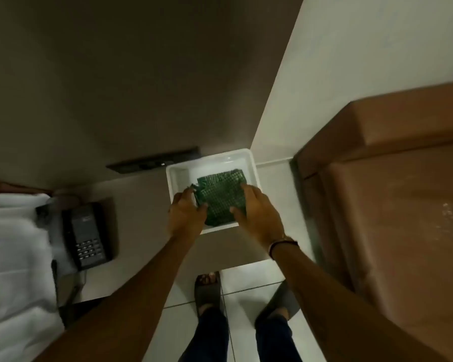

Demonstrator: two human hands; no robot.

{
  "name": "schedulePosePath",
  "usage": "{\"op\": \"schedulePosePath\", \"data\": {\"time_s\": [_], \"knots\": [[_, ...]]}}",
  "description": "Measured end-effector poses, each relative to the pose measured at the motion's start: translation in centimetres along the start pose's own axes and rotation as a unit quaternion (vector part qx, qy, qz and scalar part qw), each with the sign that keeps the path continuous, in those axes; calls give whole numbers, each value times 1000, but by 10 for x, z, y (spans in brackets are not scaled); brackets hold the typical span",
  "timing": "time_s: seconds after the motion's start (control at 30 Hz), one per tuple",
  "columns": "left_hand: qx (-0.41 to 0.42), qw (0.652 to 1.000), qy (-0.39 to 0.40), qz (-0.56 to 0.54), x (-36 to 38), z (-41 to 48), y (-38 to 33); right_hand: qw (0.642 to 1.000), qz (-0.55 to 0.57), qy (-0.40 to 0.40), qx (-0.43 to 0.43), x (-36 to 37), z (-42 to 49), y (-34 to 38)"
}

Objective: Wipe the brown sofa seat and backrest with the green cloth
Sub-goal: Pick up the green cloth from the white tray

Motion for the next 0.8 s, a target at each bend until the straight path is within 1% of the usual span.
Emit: {"op": "schedulePosePath", "data": {"time_s": [0.03, 0.13, 0.2, 0.27, 0.37, 0.43, 0.53, 0.6, 0.7, 0.8], "knots": [[-7, 1000, 17, 1, 14, 16, 2, 1000, -4, 8, -5, 12, 18, -9], [-43, 995, 85, 21, 44, 52, 8, 999, -25, 33, 24, 32, 61, -29], [-63, 991, 110, 35, 64, 68, 17, 998, -33, 37, 43, 49, 79, -40], [-75, 989, 118, 47, 79, 79, 23, 996, -42, 49, 54, 64, 93, -51], [-93, 989, 97, 61, 99, 97, 32, 994, -59, 69, 68, 78, 111, -63], [-96, 990, 86, 58, 108, 104, 36, 995, -63, 44, 70, 87, 115, -66], [-92, 994, 62, 24, 116, 110, 42, 994, -81, -9, 70, 96, 119, -69], [-100, 994, 44, -24, 119, 113, 48, 994, -86, -28, 67, 98, 122, -70], [-121, 987, 47, -94, 118, 117, 54, 997, -33, -17, 60, 96, 126, -70], [-145, 970, 43, -192, 112, 117, 58, 998, 29, -22, 48, 93, 118, -64]]}}
Point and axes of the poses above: each hand's wrist, its own z-axis towards the middle knuckle, its own x-axis out of the palm, y = z × x, the point moved 2 cm from there along z, towards the middle knuckle, and after that the axes turned 8 degrees about z, right-handed, at the moved point
